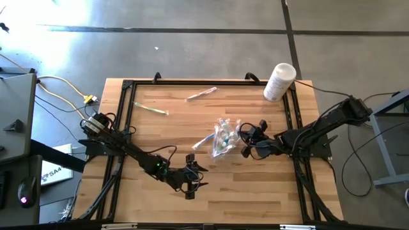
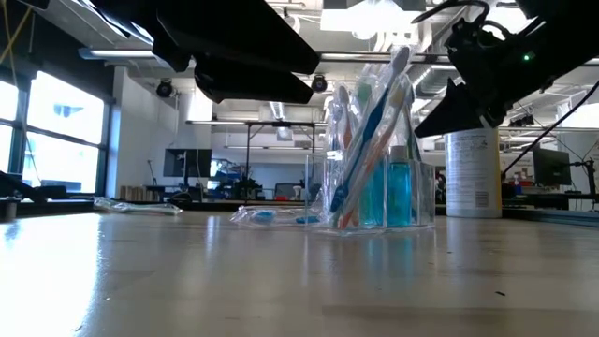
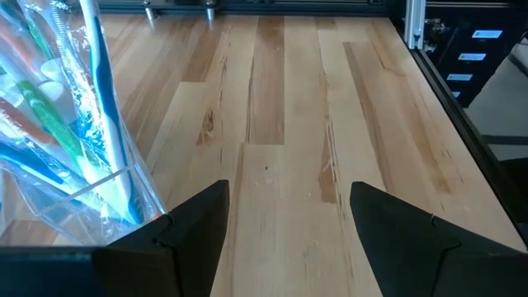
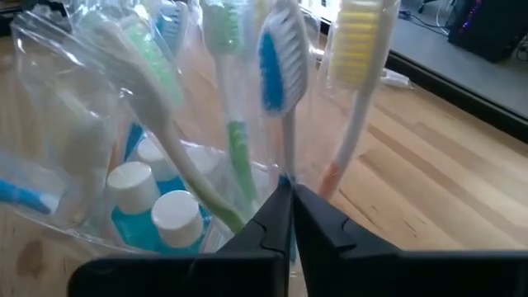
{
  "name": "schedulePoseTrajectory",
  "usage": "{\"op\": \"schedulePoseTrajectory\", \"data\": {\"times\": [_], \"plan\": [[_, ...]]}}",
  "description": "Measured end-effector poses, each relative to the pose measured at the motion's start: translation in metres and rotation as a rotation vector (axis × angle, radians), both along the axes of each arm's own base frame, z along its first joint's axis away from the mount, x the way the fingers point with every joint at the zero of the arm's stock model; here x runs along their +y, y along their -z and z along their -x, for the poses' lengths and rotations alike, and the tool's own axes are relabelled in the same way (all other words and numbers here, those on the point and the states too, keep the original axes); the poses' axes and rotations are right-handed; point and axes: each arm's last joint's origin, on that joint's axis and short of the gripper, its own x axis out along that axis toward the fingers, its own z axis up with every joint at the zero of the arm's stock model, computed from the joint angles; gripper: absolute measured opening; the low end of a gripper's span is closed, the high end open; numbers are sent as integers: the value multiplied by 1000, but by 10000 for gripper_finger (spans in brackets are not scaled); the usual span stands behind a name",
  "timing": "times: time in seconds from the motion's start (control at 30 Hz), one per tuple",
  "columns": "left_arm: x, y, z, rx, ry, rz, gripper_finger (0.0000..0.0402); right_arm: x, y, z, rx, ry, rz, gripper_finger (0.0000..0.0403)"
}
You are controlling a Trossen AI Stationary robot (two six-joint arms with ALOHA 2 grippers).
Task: Pick & Place toothbrushing station
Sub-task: Put the blue toothbrush into the transparent organizer
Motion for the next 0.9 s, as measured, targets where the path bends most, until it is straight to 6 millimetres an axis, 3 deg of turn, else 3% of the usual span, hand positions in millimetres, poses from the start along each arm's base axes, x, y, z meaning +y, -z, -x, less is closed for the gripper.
{"op": "schedulePoseTrajectory", "data": {"times": [0.17,0.5,0.73,0.9], "plan": [[0,0,0,0,0,0,248,0,-6,2,-18,-25,0,41],[0,0,0,0,-3,4,248,-2,-38,18,-124,-177,-100,159],[7,-4,6,32,-117,34,248,-2,-60,34,-220,-378,-239,178],[30,-3,17,139,-322,-63,248,6,-65,38,-223,-587,-344,178]]}}
